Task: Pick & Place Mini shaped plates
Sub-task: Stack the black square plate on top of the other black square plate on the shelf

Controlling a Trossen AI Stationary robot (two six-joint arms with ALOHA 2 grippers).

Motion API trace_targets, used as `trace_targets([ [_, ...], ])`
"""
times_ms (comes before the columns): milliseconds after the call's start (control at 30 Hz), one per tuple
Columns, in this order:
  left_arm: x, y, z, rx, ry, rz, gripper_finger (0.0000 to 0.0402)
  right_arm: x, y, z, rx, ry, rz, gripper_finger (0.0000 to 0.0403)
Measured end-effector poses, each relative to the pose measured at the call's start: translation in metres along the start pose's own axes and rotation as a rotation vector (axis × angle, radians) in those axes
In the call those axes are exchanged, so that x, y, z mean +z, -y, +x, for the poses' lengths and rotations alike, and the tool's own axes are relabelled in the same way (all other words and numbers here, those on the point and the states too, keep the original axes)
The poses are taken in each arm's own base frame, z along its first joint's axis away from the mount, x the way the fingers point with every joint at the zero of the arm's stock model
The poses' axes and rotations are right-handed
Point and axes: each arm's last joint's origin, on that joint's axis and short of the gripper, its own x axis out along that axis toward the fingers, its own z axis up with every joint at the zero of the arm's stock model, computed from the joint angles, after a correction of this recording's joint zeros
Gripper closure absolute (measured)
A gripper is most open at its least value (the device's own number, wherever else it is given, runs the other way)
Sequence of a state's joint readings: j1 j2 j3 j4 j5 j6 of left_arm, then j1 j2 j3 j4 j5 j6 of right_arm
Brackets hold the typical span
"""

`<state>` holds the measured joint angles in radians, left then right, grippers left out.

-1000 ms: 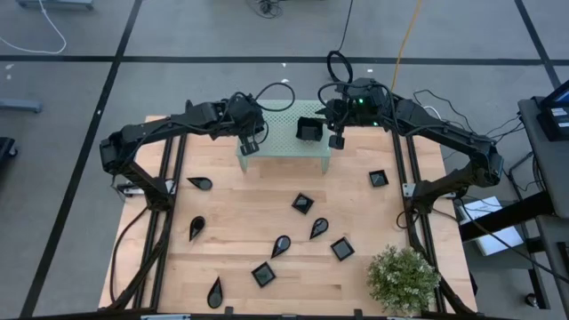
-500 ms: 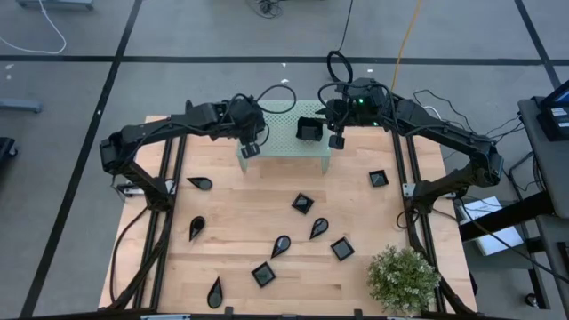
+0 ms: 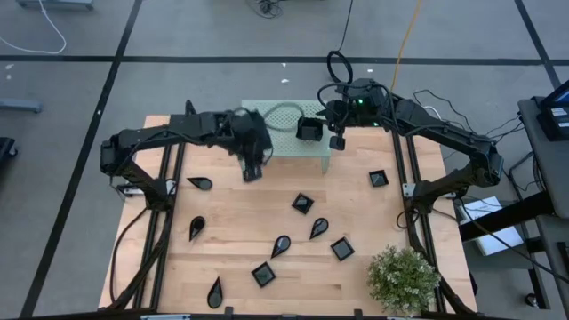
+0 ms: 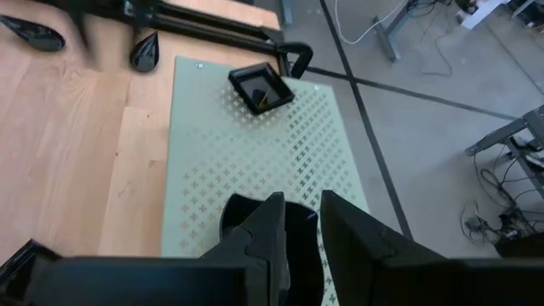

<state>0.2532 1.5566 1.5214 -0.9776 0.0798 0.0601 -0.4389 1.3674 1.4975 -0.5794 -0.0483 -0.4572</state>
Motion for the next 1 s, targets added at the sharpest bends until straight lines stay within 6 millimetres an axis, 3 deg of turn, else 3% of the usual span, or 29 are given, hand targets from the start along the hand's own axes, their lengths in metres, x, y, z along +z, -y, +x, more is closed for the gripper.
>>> trace_targets([
  [167,-0.023,0.044,0.014,-0.267,-0.203,-0.078,0.0291,-0.004,-0.002,0.0,0.019,-0.039,0.002,0.0337],
  [300,-0.044,0.087,0.033,-0.331,-0.31,-0.189,0.0295,-0.005,-0.003,0.0,0.027,-0.056,0.003,0.0337],
  [467,-0.073,0.135,0.061,-0.361,-0.349,-0.387,0.0295,-0.005,-0.003,0.0,0.027,-0.055,0.003,0.0337],
  [600,-0.093,0.168,0.08,-0.416,-0.276,-0.515,0.0295,-0.005,-0.003,0.0,0.028,-0.055,0.003,0.0337],
  [800,-0.118,0.197,0.094,-0.353,-0.103,-0.576,0.0295,-0.005,-0.003,0.0,0.031,-0.053,0.003,0.0337],
  [1000,-0.132,0.22,0.116,-0.333,-0.155,-0.505,0.0295,-0.005,-0.003,0.0,0.032,-0.054,0.003,0.0337],
])
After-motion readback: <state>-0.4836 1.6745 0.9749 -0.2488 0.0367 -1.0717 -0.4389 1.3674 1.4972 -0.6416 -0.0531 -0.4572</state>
